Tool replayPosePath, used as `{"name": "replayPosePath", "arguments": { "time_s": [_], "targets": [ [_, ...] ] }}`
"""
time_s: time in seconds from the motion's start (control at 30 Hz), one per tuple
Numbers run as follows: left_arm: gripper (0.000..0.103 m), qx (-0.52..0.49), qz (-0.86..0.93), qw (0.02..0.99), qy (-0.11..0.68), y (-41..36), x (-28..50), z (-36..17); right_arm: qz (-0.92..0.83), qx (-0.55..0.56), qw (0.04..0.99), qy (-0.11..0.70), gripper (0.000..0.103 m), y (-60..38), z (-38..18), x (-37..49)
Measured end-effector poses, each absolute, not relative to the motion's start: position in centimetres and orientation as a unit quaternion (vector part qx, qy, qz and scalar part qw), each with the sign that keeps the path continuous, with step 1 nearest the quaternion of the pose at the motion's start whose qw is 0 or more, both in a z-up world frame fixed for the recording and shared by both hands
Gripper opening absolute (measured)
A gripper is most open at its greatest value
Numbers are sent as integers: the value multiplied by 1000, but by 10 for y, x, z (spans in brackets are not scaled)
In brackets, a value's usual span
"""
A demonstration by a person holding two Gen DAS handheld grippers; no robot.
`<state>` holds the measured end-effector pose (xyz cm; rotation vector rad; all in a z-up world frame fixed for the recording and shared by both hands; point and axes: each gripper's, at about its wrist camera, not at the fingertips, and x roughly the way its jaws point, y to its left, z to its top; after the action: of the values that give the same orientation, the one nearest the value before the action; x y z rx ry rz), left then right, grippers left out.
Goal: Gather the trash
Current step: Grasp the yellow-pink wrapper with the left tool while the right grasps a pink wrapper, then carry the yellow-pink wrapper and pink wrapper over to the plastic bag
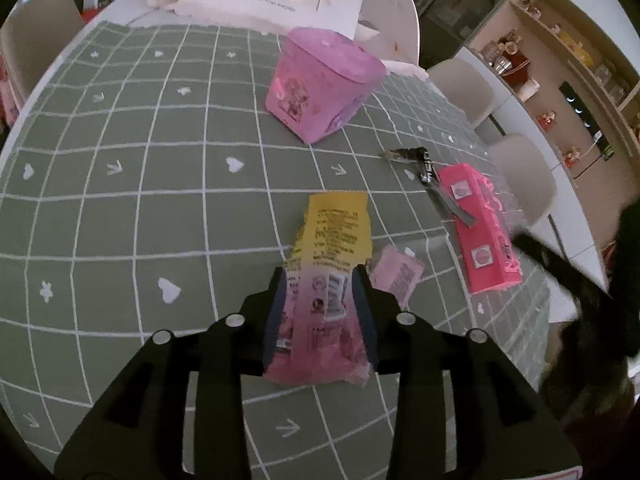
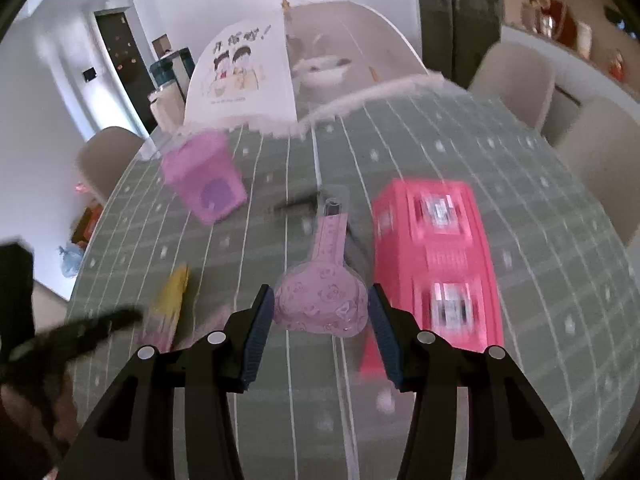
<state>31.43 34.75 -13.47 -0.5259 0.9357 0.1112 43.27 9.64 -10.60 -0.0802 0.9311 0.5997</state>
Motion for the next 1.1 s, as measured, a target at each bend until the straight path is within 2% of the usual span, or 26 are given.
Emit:
{"name": "replayPosePath", "arguments": {
  "time_s": [0.2,0.37,0.4,0.43,0.53,0.83,1.1],
  "targets": [
    [33,-190,64,865,460,334,334,-137,268,-48,852,446,46,67,-113,402],
    [33,-183,80,854,481,328,343,-148,264,-36,857,442,46,54,-108,390],
    [30,-189,78,851,483,328,342,-150,264,-38,858,439,46,52,-106,387],
    [21,-200,75,848,485,328,342,-150,265,-41,860,435,46,50,-104,382],
    [14,-206,70,848,483,323,339,-144,266,-44,864,424,46,41,-96,371],
    [12,-184,20,885,428,262,315,-75,254,-20,882,396,46,-13,-66,348],
    [12,-154,-48,907,389,159,296,-24,226,-16,907,354,46,-85,-35,313]
  ]
}}
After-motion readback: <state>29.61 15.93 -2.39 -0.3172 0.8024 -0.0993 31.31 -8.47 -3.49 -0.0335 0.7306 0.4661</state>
